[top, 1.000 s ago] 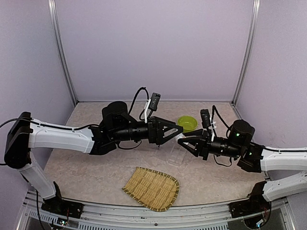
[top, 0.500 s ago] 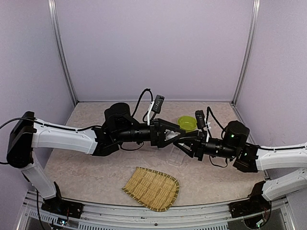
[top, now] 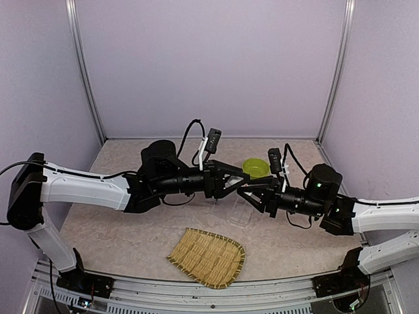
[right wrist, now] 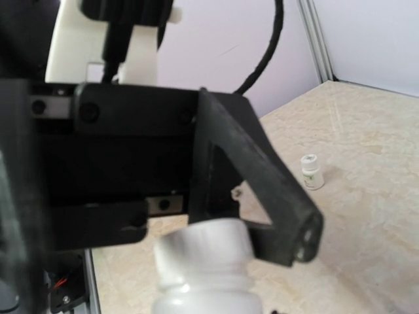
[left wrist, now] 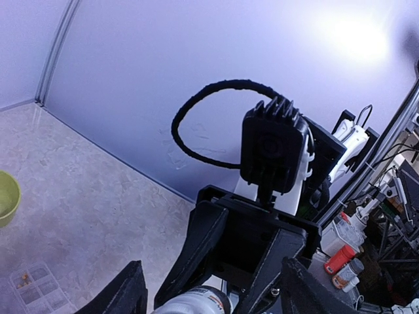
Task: Sort the pills into containers
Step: Unscrew the lid of the pill bottle from the pill bottle, then pick up the lid of the pill bottle from the pill bottle.
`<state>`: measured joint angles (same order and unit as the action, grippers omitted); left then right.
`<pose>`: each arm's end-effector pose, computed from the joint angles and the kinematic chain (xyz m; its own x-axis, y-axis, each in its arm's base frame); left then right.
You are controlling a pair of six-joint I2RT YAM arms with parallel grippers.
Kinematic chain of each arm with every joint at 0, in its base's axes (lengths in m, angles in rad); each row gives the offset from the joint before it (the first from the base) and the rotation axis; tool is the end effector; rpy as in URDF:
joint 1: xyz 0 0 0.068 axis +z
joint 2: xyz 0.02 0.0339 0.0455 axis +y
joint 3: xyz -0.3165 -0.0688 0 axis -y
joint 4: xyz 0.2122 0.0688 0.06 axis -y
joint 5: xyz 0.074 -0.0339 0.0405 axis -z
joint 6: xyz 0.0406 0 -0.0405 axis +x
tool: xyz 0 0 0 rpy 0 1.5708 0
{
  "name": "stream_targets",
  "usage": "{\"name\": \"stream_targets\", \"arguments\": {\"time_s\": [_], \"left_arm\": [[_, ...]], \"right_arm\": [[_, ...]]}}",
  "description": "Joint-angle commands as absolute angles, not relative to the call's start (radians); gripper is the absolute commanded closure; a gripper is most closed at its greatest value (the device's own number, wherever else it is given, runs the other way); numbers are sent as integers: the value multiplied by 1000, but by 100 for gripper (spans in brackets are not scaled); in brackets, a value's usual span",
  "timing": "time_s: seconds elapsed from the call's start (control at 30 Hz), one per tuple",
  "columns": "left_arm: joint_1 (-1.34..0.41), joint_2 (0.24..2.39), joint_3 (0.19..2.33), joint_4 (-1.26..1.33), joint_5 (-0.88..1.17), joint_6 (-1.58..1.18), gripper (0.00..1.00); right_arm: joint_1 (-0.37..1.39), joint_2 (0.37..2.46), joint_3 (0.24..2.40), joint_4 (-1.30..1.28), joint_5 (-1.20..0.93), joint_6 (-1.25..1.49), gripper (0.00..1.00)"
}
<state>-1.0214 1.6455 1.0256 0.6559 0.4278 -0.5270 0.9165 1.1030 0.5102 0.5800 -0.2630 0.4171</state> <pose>0.1747 -0.3176 0.3587 -0.4829 -0.0876 -0.8713 0.8673 0.0896 -0.4897 0.1133 0.1651 0.3258 -0.3816 0.1452 -0.9128 -0.8420 0.3528 0.4081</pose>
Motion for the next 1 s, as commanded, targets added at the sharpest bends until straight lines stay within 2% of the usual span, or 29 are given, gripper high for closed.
{"name": "stream_targets", "arguments": {"time_s": [0.0, 0.23, 0.33, 0.73, 0.8, 0.97], "left_arm": [[-1026, 1605, 1007, 649, 409, -500, 36], [-1026, 1601, 994, 649, 390, -493, 56], [-1026, 1601, 990, 649, 387, -494, 59], [-1028, 1603, 1017, 622, 340, -588, 89], [-1028, 1604, 1024, 601, 326, -625, 92], [-1025, 1607, 1038, 551, 284, -729, 90]], "right_arm": [[916, 1081, 528, 552, -194, 408, 87], [915, 1067, 517, 549, -188, 405, 87], [914, 1057, 511, 549, -183, 405, 87], [914, 1052, 504, 513, -118, 329, 88], [913, 1042, 496, 510, -96, 312, 88], [914, 1010, 486, 496, -38, 266, 88]]}}
